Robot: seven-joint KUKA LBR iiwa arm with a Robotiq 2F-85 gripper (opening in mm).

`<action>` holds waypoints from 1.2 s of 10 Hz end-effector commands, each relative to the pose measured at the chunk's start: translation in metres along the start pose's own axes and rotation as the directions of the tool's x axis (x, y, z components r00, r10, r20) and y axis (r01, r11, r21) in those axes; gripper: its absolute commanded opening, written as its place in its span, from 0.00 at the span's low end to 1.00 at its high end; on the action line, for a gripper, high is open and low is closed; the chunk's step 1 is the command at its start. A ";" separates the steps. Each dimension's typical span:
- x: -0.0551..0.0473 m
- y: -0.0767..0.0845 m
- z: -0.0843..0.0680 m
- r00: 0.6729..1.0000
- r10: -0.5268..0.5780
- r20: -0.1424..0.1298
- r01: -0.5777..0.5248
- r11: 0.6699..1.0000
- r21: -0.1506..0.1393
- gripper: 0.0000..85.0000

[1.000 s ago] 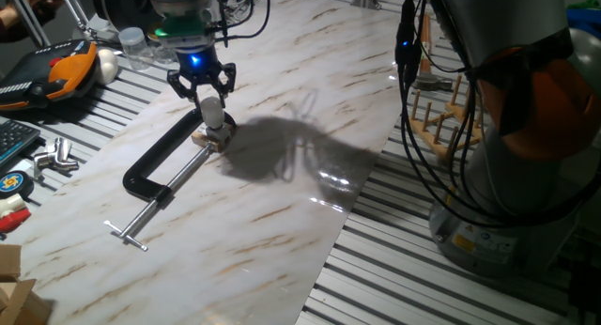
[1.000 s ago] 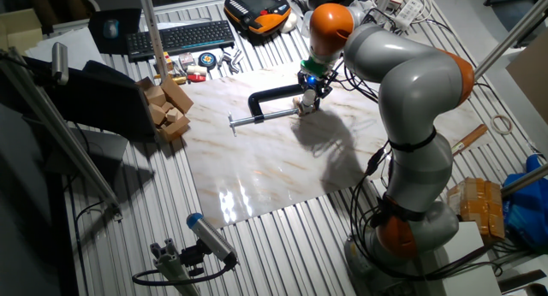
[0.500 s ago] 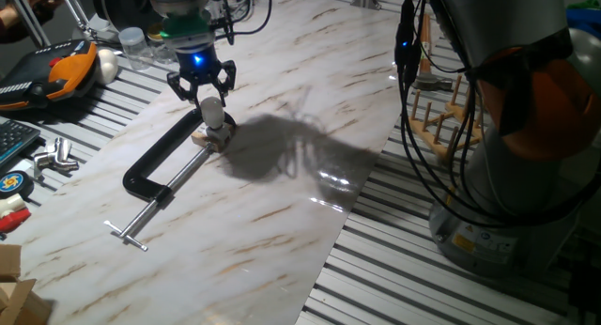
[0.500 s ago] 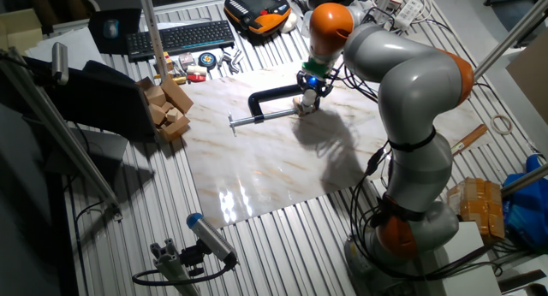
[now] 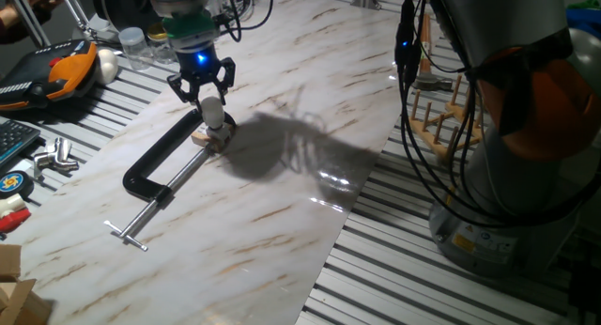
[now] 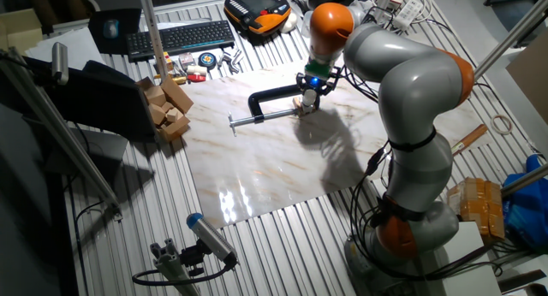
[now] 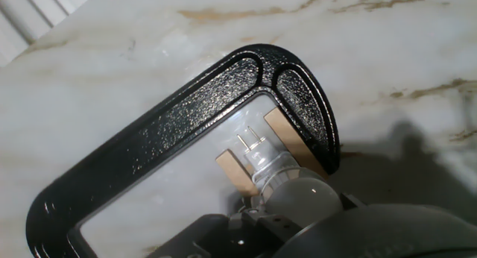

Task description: Take out the light bulb by rotating it

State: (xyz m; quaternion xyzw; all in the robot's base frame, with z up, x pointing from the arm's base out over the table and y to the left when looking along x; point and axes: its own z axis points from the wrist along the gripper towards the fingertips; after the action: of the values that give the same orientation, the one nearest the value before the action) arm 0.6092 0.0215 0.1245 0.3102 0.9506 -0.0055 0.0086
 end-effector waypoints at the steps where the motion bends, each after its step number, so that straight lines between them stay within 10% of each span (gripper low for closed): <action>1: 0.000 0.000 0.000 1.000 -0.022 -0.006 0.022 1.000 0.003 0.00; 12: 0.000 0.001 -0.002 0.916 -0.400 -0.028 0.401 0.916 0.032 0.00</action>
State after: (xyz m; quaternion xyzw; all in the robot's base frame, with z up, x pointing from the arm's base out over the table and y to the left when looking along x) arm 0.6093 0.0220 0.1263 0.1162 0.9930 -0.0218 -0.0083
